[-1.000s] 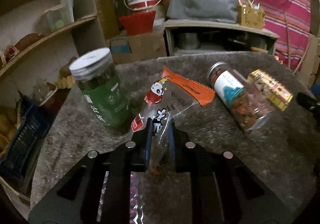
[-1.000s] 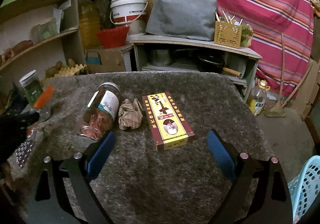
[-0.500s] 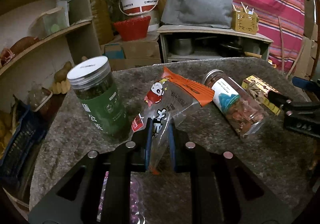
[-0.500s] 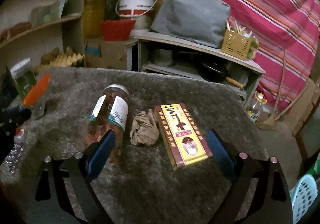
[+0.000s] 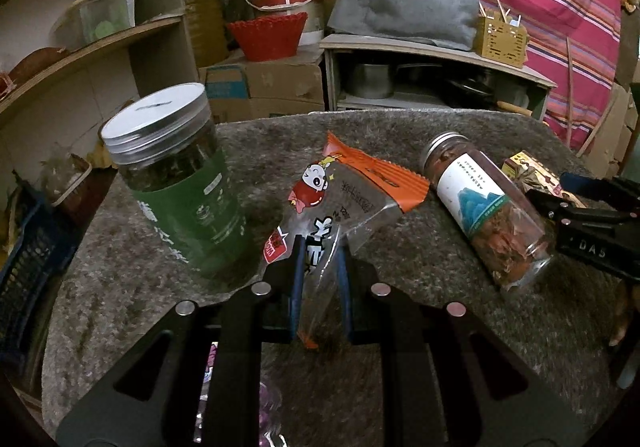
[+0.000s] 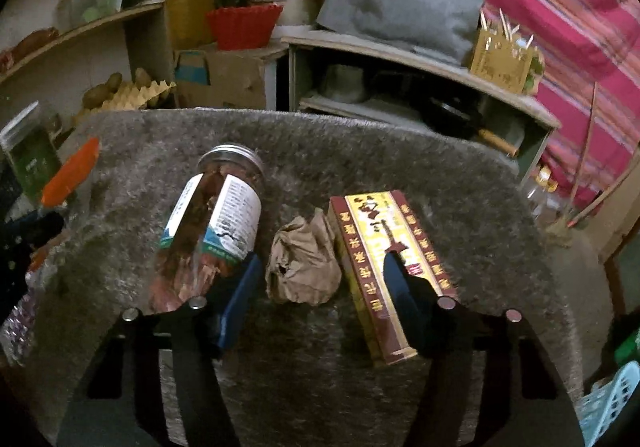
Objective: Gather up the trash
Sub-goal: 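Grasp the crumpled brown paper with the right tool while the left tool holds the snack bag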
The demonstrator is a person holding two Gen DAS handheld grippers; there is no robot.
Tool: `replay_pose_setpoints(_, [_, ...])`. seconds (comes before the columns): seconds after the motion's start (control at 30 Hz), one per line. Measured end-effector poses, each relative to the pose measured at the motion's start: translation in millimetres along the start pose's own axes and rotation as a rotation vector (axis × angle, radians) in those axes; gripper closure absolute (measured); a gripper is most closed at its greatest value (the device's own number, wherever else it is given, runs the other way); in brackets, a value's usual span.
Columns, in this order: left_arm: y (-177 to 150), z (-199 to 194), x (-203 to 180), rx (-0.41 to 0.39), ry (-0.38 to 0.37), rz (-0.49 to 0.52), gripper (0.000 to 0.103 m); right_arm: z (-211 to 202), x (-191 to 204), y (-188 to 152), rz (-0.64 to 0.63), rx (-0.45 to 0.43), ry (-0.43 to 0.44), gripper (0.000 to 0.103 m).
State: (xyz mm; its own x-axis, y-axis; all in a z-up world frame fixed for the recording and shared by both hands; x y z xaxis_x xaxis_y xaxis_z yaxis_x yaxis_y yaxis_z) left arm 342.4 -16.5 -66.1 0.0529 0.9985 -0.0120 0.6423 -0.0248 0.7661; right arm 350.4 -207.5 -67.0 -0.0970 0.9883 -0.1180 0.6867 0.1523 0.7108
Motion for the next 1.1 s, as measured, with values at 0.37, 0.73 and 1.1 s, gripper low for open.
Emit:
replay_pose_setpoints(0.37, [0,6,0,0.013,-0.004,-0.003,0.089,9,-4,-1,0.031,0.014,0.012,0.054])
replay_pose_setpoints(0.73, [1,9,0,0.021,-0.001,0.004,0.089,11,-7,-1,0.038,0.024,-0.004,0.059])
replay_pose_setpoints(1.1, [1,11,0,0.024,0.01,0.003,0.089,6,3,-2,0.02,0.005,0.052,0.075])
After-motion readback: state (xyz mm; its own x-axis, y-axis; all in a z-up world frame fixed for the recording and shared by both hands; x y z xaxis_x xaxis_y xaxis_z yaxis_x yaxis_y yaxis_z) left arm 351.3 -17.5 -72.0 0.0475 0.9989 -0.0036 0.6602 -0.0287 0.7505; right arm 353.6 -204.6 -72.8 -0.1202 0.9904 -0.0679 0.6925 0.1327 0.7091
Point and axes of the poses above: each gripper's, at about its wrist camera, not at the fingertips, and z roughly the way its jaws point, x to its left, y to its top, the point moved 7 cm from there along z, roughly the way its jaws point, and after that the axes turned 5 degrees about -z, right-handed, at the moved point
